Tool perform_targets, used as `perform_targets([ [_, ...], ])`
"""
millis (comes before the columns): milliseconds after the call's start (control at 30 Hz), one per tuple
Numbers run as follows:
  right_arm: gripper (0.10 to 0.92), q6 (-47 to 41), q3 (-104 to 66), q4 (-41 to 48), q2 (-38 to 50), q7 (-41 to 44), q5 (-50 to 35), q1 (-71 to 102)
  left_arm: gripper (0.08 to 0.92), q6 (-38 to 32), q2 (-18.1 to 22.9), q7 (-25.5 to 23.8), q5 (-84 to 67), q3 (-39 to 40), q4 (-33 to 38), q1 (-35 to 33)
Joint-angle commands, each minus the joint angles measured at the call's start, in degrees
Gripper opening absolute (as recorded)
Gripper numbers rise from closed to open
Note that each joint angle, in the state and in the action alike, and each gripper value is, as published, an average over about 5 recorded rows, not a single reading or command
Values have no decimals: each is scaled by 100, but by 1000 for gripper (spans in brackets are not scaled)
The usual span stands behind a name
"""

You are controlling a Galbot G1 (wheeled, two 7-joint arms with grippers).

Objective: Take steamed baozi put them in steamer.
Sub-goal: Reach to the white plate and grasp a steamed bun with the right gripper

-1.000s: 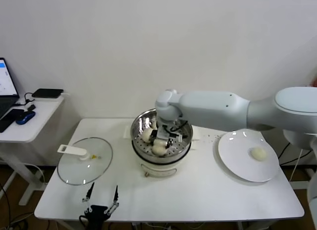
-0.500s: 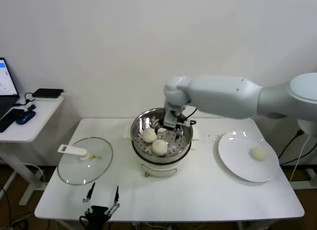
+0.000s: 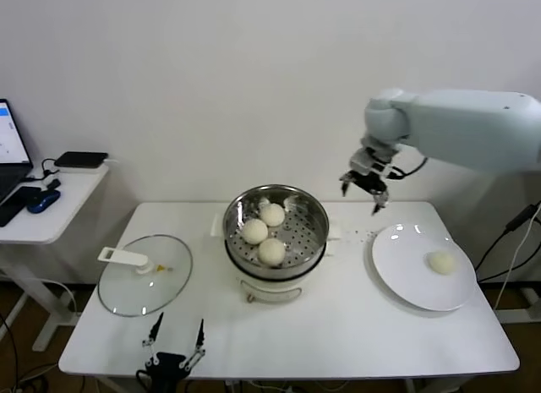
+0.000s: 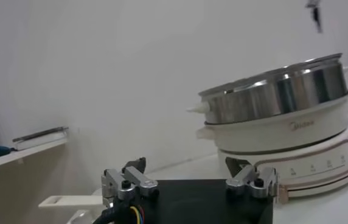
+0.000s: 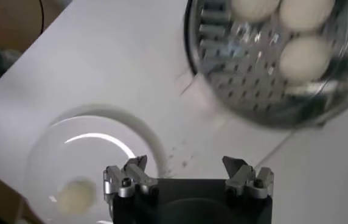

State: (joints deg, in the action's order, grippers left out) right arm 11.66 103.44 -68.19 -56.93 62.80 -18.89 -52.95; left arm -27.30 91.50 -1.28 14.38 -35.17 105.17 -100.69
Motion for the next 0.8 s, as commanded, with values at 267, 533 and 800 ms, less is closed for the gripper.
perform_targets([
  [267, 823, -701, -2076, 1218, 2129, -161, 1400, 2806, 823, 4, 58, -3, 156, 26, -182, -2],
  [533, 823, -519, -3339, 1891, 2061, -286, 2089, 3849, 823, 26, 45, -11, 213, 24, -205, -57],
  [800, 823, -242, -4025, 2644, 1760, -387, 2608, 4206, 823, 24, 63, -15, 252, 45, -256, -72],
])
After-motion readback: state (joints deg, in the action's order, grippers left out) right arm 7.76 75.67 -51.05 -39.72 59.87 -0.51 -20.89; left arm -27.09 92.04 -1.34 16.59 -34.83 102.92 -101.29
